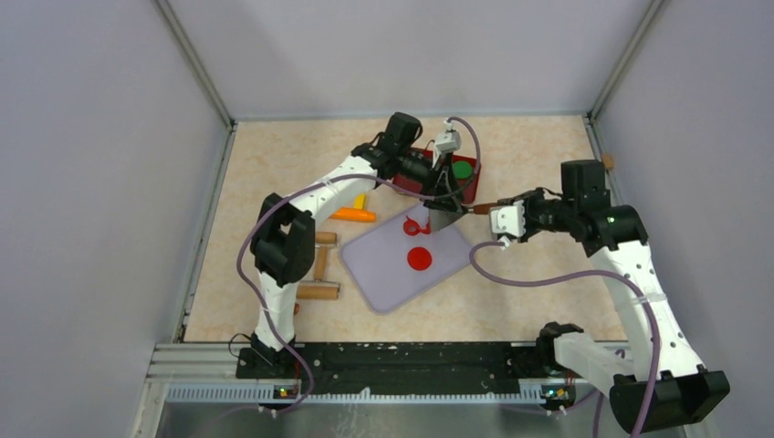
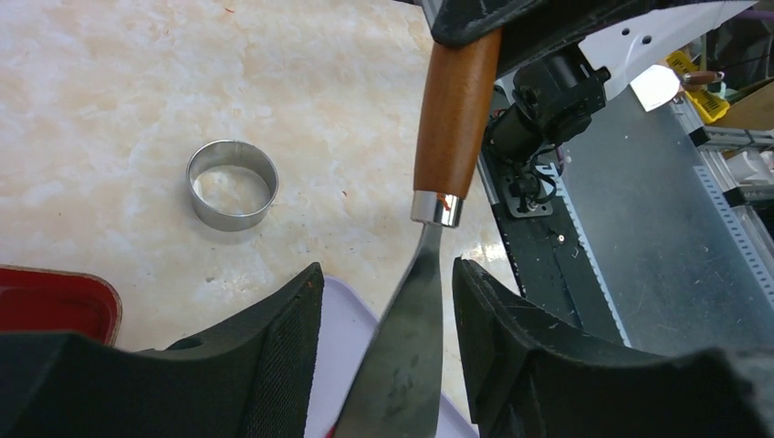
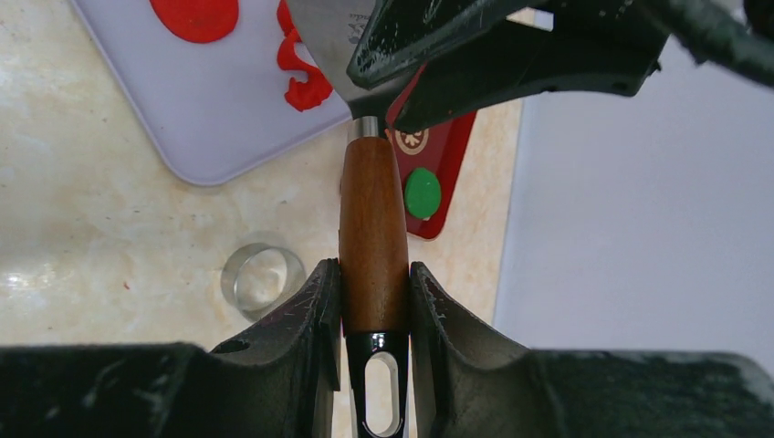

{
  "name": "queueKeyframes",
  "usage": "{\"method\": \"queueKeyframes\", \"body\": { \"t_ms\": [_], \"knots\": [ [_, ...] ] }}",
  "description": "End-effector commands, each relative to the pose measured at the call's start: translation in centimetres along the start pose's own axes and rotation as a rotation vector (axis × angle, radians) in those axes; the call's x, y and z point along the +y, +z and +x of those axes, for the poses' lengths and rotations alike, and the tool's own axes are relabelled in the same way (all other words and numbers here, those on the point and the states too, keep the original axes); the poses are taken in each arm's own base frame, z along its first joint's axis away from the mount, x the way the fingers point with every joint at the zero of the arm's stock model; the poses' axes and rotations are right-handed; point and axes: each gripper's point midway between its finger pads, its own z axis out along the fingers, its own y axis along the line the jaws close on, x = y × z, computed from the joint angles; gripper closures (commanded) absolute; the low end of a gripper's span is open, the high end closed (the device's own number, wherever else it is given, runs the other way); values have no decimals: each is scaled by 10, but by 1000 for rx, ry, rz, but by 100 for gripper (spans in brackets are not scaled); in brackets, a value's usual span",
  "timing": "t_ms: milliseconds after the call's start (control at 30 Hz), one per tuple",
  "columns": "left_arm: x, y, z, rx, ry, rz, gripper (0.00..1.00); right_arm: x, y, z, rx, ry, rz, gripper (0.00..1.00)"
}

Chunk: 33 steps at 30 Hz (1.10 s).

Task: Roll out the dumpling wrappers from the dough

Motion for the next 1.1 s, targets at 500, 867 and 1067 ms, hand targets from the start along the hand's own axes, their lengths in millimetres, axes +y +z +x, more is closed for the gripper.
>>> {"method": "queueKeyframes", "body": {
  "t_ms": [500, 867, 1067],
  "knots": [
    [2, -5, -6, 19, -27, 82, 100, -25, 18, -3, -54, -74, 113, 70],
    [3, -28, 17, 67, -12, 26, 100, -77, -10, -14, -278, 986, 18, 20],
    [6, -29, 13, 35, -38, 30, 100, -73, 7, 14, -367, 1525, -132, 26]
  ]
}}
